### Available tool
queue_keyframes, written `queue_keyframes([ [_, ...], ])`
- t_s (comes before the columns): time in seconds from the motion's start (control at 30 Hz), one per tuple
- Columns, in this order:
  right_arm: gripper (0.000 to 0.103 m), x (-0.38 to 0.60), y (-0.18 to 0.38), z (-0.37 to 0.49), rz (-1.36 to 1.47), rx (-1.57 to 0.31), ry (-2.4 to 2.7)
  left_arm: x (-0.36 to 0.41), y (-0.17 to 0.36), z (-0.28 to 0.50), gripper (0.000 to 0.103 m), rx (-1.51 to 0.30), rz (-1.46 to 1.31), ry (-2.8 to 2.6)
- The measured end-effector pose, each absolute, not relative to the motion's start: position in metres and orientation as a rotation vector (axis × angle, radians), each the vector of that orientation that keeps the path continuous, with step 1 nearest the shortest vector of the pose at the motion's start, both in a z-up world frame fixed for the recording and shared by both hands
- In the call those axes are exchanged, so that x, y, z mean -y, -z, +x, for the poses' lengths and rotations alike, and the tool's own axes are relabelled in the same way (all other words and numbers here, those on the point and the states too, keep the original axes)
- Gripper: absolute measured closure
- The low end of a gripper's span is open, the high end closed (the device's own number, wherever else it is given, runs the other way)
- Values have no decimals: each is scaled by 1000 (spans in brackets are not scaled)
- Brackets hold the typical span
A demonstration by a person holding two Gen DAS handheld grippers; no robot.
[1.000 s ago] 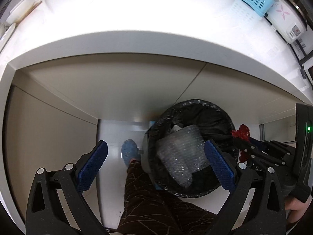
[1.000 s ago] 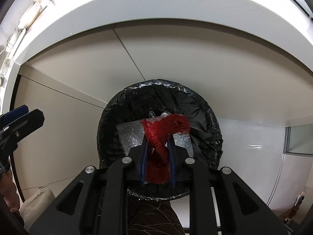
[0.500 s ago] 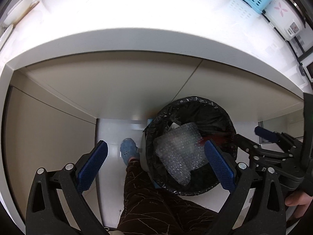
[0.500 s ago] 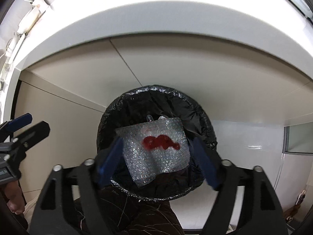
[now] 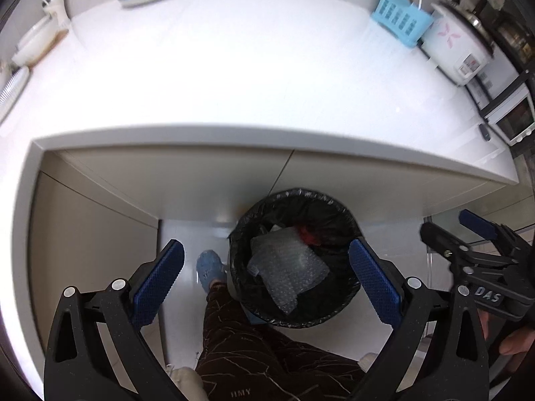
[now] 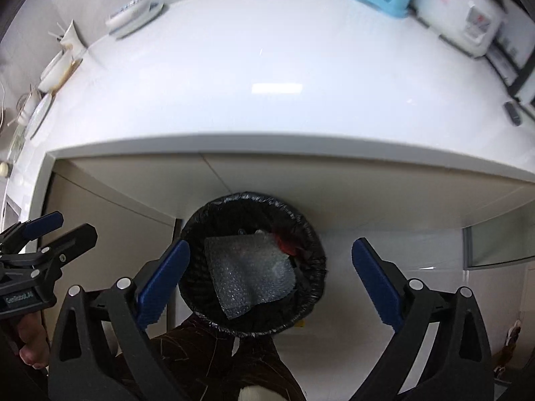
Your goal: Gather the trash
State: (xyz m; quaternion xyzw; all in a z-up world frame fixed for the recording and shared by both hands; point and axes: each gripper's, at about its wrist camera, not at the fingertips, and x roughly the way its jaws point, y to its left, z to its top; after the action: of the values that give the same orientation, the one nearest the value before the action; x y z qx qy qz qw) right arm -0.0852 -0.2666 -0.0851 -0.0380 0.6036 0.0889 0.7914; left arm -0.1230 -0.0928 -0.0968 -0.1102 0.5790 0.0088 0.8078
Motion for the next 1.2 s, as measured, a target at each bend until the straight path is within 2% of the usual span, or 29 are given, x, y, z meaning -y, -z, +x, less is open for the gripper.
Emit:
queue_keyframes([
  [0.23,9,285,18,-102,-55,-1248,-147,94,38,-137,6,-1194,-236,-26],
  [0.5,9,295,-31,-121,-53,-1193,-142,105,-7,-150,6,-1163,-208,-7],
  [1.2,9,292,-36,-122,-75,-1204,-123,113,-11,-155,6,-1161,-182,28],
])
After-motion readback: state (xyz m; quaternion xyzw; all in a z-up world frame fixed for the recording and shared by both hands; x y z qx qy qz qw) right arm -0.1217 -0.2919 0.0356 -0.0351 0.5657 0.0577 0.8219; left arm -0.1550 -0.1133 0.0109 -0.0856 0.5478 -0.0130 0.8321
